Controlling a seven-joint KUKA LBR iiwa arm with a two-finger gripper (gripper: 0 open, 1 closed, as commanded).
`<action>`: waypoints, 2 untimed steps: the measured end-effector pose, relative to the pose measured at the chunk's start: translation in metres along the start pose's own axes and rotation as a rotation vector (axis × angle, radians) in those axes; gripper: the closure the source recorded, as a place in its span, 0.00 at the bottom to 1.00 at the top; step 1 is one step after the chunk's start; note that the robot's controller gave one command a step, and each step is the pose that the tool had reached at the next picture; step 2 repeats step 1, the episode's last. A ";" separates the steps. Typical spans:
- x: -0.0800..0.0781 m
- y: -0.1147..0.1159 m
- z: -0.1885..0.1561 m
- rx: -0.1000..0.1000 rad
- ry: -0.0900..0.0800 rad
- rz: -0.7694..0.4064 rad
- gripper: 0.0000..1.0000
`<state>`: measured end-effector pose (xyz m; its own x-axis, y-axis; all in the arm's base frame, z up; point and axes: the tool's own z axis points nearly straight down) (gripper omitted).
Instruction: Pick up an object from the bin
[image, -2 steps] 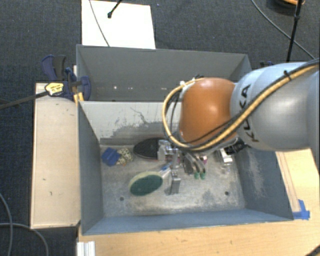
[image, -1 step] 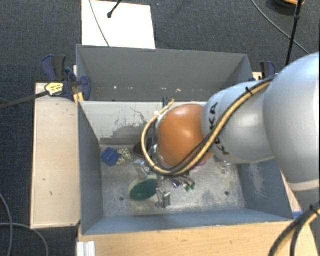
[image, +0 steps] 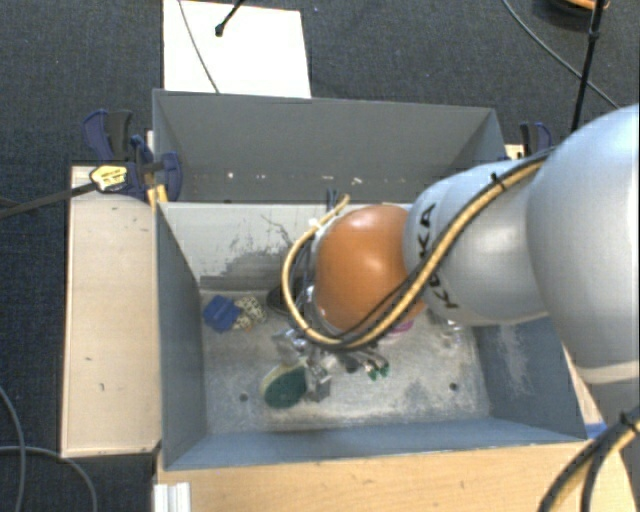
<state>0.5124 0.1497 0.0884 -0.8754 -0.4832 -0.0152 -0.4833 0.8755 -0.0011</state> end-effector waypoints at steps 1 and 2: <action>0.007 -0.041 -0.117 0.003 0.006 0.002 1.00; 0.007 -0.041 -0.117 0.003 0.006 0.002 1.00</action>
Offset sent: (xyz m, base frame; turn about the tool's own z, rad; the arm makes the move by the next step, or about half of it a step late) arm 0.0091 -0.0386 0.1117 -0.0023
